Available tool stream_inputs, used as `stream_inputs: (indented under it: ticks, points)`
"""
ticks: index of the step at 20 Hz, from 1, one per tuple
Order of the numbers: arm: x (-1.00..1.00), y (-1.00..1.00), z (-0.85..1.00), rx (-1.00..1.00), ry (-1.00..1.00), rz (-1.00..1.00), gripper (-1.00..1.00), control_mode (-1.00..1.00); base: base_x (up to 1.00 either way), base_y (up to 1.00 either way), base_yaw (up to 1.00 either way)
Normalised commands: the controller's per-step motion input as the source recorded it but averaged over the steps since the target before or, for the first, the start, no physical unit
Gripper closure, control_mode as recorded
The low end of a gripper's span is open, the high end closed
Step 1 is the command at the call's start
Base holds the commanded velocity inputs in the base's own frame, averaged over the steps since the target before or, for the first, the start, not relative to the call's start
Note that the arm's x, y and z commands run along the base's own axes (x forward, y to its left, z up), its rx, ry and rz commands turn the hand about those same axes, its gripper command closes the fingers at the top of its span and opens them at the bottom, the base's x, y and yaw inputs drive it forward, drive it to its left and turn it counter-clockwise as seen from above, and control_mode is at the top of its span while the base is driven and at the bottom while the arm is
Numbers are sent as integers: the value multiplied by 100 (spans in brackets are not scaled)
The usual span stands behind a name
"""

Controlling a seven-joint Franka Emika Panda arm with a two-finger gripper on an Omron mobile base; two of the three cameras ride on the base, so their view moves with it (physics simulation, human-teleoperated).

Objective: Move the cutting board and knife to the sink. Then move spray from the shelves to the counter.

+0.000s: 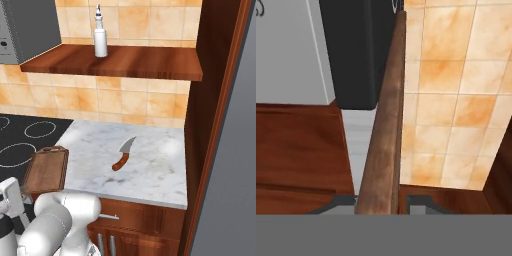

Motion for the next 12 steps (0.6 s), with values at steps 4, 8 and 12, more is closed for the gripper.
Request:
stream_inputs:
  ticks: [4, 8, 12]
  points:
    - [-2, -13, 4, 0, 0, 0, 100, -100, 0, 0, 0]
    - [-21, -10, 22, 0, -1, 0, 100, -100, 0, 0, 0]
    - [-29, -7, 34, 0, -1, 0, 100, -100, 0, 0, 0]
